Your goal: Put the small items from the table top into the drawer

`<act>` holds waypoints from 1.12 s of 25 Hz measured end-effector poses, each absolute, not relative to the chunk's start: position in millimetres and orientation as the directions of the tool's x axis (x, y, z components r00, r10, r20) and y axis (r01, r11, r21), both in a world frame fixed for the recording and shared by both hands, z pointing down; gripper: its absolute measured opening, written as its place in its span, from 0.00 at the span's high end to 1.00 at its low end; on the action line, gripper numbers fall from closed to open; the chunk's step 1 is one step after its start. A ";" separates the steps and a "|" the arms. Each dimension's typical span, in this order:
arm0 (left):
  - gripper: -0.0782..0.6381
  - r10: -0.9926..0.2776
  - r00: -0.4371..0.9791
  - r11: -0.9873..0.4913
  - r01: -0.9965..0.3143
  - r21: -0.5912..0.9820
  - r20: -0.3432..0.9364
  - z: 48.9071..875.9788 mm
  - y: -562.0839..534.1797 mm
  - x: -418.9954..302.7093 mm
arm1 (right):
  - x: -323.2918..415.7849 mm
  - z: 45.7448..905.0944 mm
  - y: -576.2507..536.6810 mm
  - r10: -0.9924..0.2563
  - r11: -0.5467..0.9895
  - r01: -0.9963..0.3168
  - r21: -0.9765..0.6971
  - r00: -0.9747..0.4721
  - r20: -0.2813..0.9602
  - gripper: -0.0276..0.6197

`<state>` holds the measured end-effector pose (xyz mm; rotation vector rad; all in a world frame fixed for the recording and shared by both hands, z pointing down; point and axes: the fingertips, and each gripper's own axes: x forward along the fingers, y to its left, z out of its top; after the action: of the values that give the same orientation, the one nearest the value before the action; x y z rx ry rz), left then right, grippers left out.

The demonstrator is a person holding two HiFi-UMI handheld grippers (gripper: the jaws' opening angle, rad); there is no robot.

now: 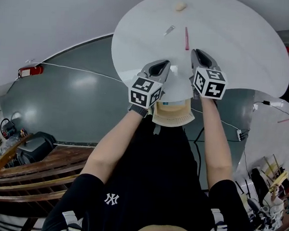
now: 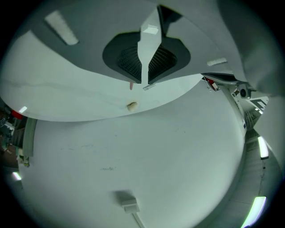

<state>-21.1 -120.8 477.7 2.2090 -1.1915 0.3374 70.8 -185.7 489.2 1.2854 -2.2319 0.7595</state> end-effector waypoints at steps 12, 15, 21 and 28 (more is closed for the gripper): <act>0.89 -0.679 0.539 -0.367 -0.837 0.405 0.498 505.3 -157.5 -15.7 | 62.5 559.3 -233.7 -0.522 0.417 -0.871 -0.260 -0.464 0.716 0.82; 0.89 -0.678 0.541 -0.363 -0.835 0.412 0.497 508.0 -165.8 -10.3 | 61.2 569.2 -241.1 -0.501 0.419 -0.868 -0.266 -0.465 0.730 0.81; 0.89 -0.683 0.529 -0.344 -0.841 0.417 0.504 512.9 -180.6 -7.8 | 54.0 587.9 -252.1 -0.462 0.425 -0.864 -0.269 -0.463 0.757 0.80; 0.89 -0.684 0.523 -0.325 -0.843 0.429 0.509 517.4 -185.3 -12.8 | 45.1 602.2 -255.8 -0.422 0.435 -0.863 -0.256 -0.446 0.789 0.79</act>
<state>-12.8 -185.3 517.4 2.0994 -1.2360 0.3086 45.1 -255.8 602.2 1.0770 -2.0450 0.8805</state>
